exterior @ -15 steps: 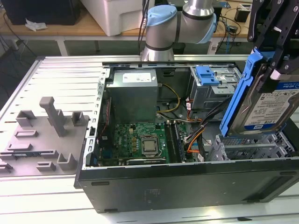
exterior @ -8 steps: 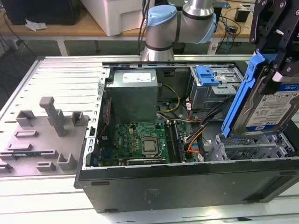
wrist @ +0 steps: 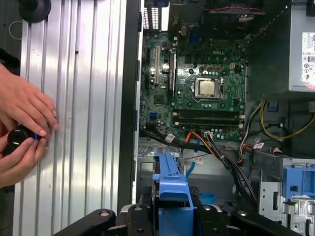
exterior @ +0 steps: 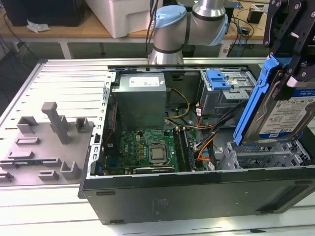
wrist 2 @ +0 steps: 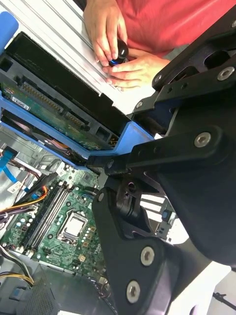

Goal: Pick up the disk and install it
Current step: 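Insert the disk into the insertion slot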

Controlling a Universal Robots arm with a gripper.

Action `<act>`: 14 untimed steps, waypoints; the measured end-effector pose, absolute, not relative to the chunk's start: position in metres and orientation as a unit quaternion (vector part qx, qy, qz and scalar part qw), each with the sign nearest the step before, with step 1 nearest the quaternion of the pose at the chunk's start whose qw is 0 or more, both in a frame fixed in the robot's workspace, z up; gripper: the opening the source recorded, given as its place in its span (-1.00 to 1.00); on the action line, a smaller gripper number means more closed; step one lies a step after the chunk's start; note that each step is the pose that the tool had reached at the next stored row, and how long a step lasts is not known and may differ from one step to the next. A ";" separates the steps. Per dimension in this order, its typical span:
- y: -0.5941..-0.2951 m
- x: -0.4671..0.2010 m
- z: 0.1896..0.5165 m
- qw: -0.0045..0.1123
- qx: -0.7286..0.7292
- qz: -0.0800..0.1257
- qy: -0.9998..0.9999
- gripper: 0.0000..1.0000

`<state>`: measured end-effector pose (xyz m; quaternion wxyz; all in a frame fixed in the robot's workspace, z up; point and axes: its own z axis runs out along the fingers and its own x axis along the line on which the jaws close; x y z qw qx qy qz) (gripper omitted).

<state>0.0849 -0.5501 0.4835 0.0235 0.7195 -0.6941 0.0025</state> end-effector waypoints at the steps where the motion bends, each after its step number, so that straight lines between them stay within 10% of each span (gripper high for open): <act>1: -0.550 0.086 0.483 0.023 0.717 0.002 -0.697 -0.26; 14: -0.550 0.089 0.480 0.023 0.706 0.002 -0.707 -0.26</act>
